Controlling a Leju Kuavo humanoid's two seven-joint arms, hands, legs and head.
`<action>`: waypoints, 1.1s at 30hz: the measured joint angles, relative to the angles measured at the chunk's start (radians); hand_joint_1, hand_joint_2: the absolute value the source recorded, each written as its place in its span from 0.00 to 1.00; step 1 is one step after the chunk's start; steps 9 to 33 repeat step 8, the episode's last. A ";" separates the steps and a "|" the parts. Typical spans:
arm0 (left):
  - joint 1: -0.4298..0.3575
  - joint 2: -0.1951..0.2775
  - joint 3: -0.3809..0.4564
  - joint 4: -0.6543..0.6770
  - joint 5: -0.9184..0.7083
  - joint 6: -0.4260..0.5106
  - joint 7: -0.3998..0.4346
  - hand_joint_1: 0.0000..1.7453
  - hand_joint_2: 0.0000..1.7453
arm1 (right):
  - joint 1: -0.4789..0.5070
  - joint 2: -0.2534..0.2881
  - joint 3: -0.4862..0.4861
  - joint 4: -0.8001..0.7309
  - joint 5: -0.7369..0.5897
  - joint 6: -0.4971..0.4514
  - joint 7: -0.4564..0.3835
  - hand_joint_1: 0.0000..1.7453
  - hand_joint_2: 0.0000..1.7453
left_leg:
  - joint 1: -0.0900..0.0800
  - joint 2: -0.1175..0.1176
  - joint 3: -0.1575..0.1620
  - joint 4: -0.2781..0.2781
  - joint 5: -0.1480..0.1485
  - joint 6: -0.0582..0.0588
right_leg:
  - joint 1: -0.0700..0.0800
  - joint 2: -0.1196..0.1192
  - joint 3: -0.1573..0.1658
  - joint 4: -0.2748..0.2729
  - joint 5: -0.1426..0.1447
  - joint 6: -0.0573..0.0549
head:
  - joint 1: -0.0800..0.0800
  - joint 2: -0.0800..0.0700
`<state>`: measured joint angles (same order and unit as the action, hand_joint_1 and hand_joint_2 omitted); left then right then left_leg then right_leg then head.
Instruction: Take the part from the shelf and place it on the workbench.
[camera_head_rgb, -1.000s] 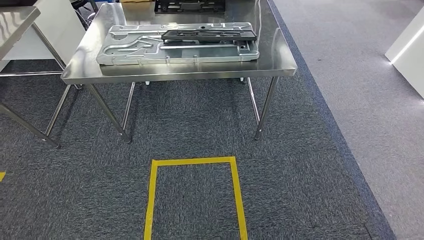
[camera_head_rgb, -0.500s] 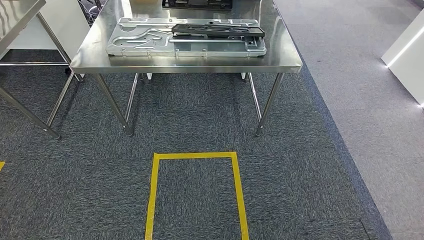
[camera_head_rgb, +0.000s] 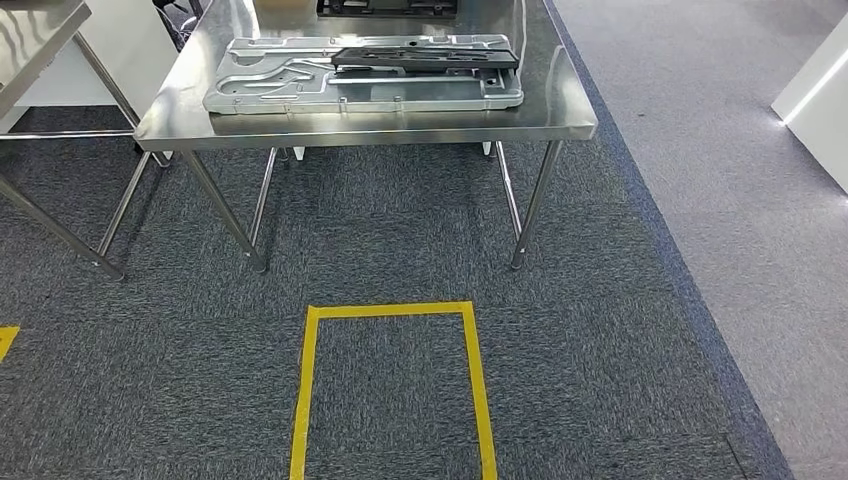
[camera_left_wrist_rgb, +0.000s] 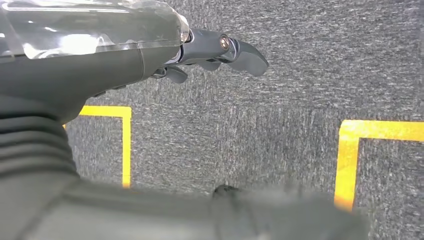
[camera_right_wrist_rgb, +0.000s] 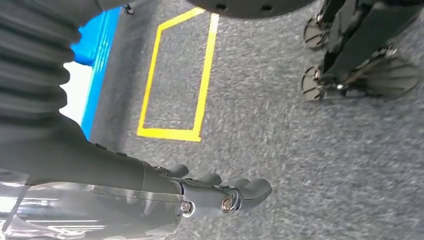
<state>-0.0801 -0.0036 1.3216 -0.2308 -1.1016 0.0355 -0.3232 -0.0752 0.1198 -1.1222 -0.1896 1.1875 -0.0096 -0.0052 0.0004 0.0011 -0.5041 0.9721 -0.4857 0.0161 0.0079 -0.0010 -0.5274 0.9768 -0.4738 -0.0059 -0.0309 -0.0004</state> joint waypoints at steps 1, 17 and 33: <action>0.000 0.000 0.001 0.000 0.006 -0.008 -0.003 0.00 1.00 | 0.000 0.000 0.000 0.000 0.000 0.000 -0.007 0.00 0.50 | 0.000 0.000 0.000 0.000 0.000 -0.001 | 0.000 0.000 0.000 0.000 0.000 -0.001 | 0.000 0.000; 0.003 0.000 -0.004 0.000 0.057 -0.056 -0.008 0.00 1.00 | 0.004 -0.001 0.016 -0.001 -0.012 -0.013 -0.022 0.00 1.00 | 0.001 0.000 0.000 0.000 0.002 -0.004 | 0.001 0.000 0.000 0.002 0.001 -0.002 | 0.000 0.000; 0.003 0.000 -0.004 0.000 0.057 -0.056 -0.008 0.00 1.00 | 0.004 -0.001 0.016 -0.001 -0.012 -0.013 -0.022 0.00 1.00 | 0.001 0.000 0.000 0.000 0.002 -0.004 | 0.001 0.000 0.000 0.002 0.001 -0.002 | 0.000 0.000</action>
